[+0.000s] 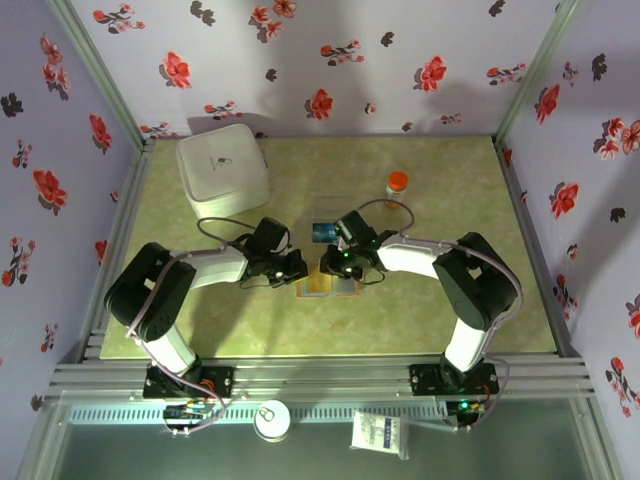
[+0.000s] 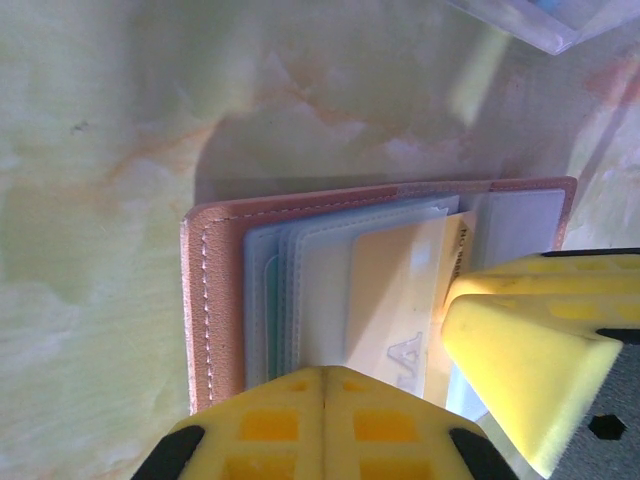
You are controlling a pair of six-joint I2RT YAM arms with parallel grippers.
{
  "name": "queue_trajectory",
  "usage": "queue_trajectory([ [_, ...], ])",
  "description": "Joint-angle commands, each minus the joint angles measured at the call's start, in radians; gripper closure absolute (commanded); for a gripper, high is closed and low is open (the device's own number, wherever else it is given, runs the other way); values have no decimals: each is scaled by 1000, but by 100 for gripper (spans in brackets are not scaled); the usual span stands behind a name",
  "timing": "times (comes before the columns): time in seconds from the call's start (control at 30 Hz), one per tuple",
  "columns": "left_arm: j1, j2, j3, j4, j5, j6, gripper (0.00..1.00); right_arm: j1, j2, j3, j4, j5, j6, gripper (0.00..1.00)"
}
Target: Take the credit cards out of the card holder
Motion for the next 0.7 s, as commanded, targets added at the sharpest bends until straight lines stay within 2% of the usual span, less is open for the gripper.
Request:
queue_trajectory([
  [0.0,-1,0,26,-34,-15,21,100,-6,-42,20,-54,34,-9,79],
  [0.37,-6,-30,59,-56,-3,18,100,-13,-109,5,-67,28,-15,79],
  [0.67,-38,24,99,-66,11,26,100,-41,-122,-76,15,-34,5,79],
])
